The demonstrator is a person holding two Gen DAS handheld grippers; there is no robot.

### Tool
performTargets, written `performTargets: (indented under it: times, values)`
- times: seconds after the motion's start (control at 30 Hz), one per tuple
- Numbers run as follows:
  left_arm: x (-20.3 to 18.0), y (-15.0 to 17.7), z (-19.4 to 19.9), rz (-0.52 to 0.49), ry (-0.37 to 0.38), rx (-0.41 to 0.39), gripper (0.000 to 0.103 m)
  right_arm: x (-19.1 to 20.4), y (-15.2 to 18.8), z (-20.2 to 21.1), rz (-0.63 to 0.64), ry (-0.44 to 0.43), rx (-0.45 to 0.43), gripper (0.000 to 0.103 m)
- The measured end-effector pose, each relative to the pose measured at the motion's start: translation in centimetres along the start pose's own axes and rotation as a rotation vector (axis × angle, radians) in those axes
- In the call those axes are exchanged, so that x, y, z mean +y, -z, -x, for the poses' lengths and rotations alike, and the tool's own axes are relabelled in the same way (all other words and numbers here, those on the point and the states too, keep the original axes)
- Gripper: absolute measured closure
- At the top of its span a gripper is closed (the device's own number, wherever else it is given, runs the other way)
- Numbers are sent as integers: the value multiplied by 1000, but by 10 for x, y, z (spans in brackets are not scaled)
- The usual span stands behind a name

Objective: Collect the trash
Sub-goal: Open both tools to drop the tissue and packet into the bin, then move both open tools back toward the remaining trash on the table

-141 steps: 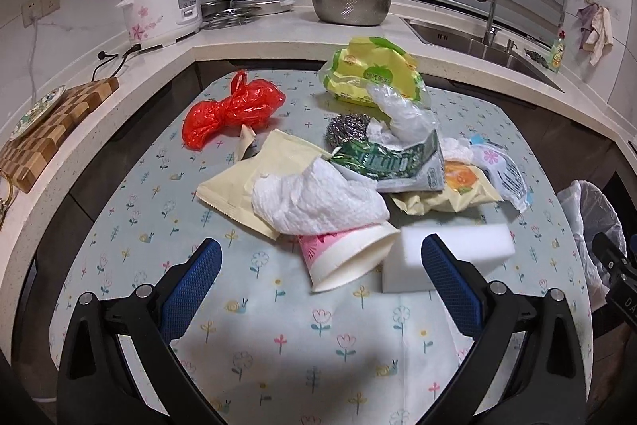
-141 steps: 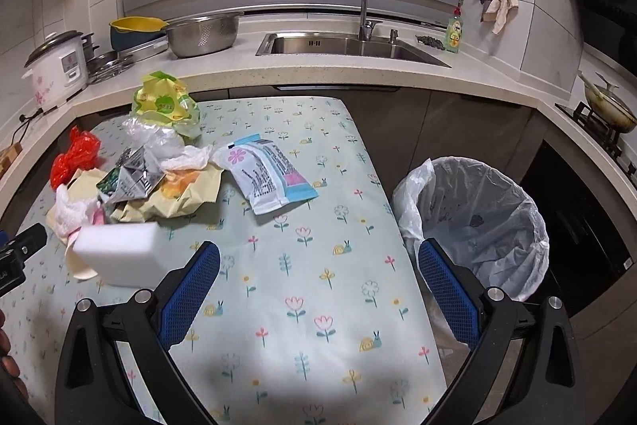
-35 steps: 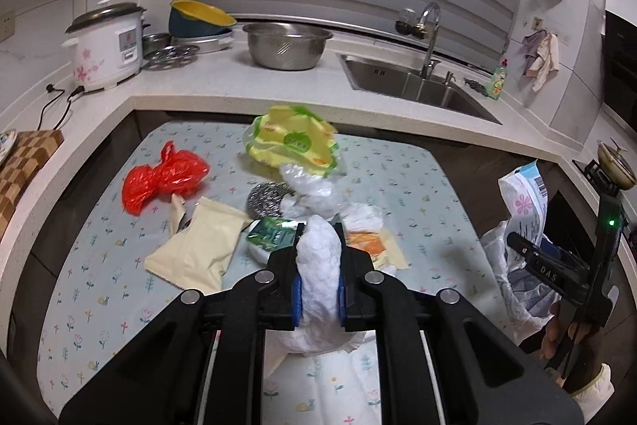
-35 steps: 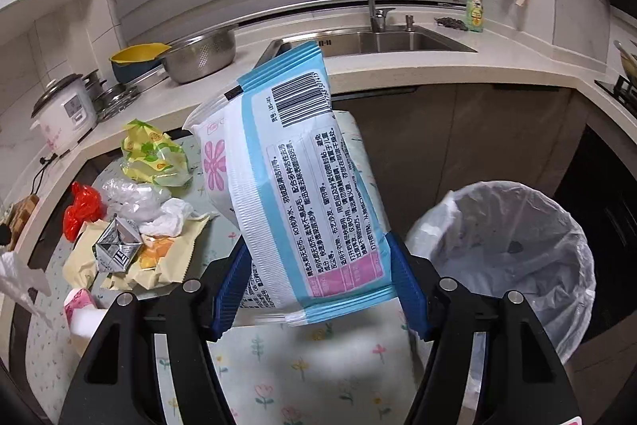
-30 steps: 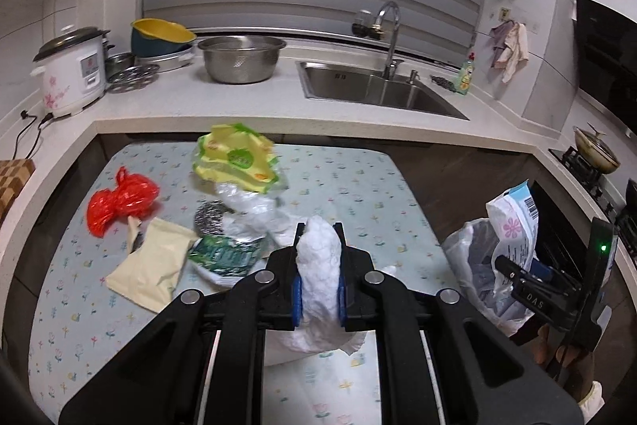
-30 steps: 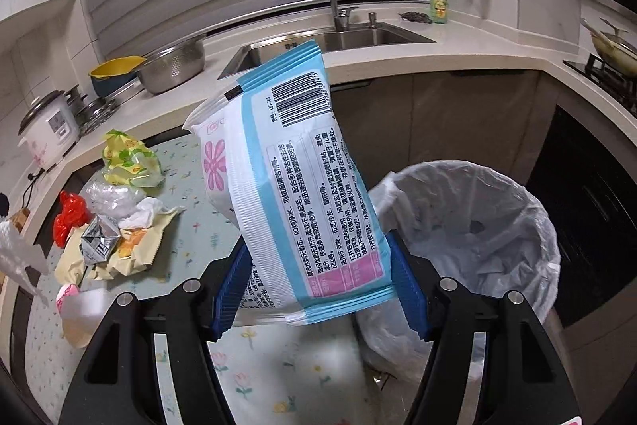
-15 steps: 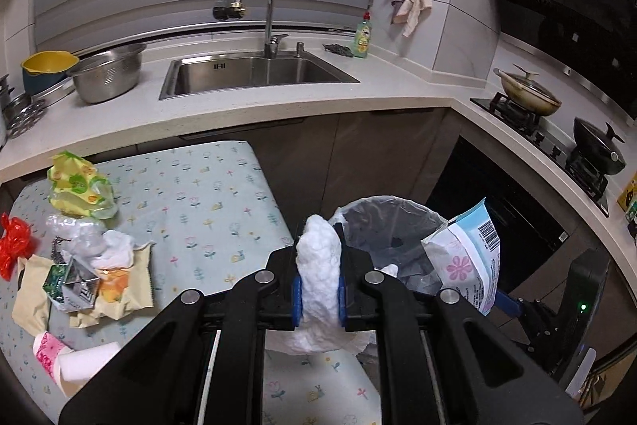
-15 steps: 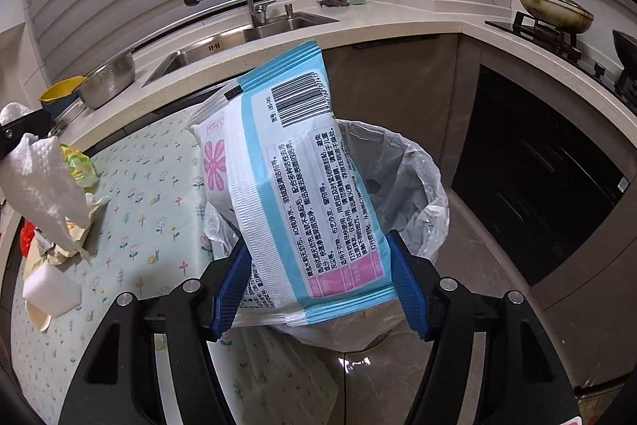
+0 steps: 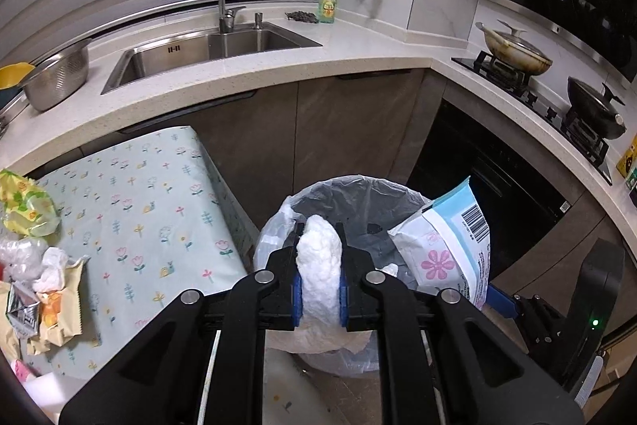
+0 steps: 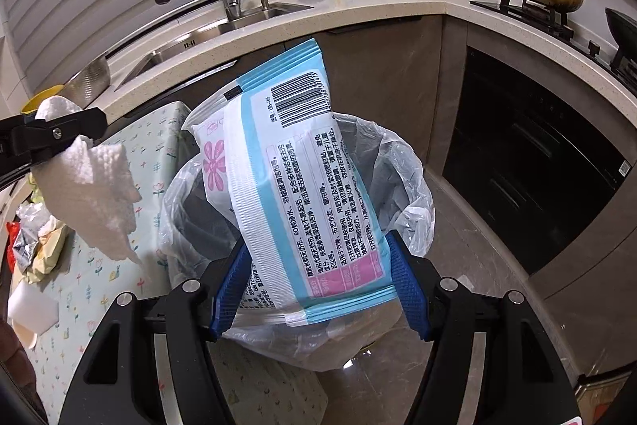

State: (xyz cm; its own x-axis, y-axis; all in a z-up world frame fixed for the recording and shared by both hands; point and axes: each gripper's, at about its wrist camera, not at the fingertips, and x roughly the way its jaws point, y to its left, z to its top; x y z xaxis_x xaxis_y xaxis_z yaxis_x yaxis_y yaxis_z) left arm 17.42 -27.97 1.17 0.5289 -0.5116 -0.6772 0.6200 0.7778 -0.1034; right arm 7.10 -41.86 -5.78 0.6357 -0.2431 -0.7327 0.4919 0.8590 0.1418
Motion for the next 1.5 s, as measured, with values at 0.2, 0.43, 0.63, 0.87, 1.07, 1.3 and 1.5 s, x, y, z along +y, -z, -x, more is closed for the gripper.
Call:
performTargets:
  times: [0.2,0.43,0.63,0.87,1.07,1.3,1.5]
  values:
    - [-7,-4,-24,-7,25,18,77,-3,-5,-16,-17,-7,15,36]
    - [-8,-10,-26,-2,13,-14,35,-1,-14,-13,-20,2,-13,29]
    - [3,-12,-15,20,9,-30,29,-2,-16,3,-41,-7,-44,27]
    - [19,-6,19,53,-11,-56,24,6,-10,34,-32,-10,-70,26]
    - [46,17,66,89,-86,-101,15,25,4,63,-8,-45,-91,22]
    - [100,56,118,161,-198,-95,10,72,26,89,69,-121,-90,22]
    - [161,97,157,258,-295,-66,8,121,47,105,127,-188,-81,20]
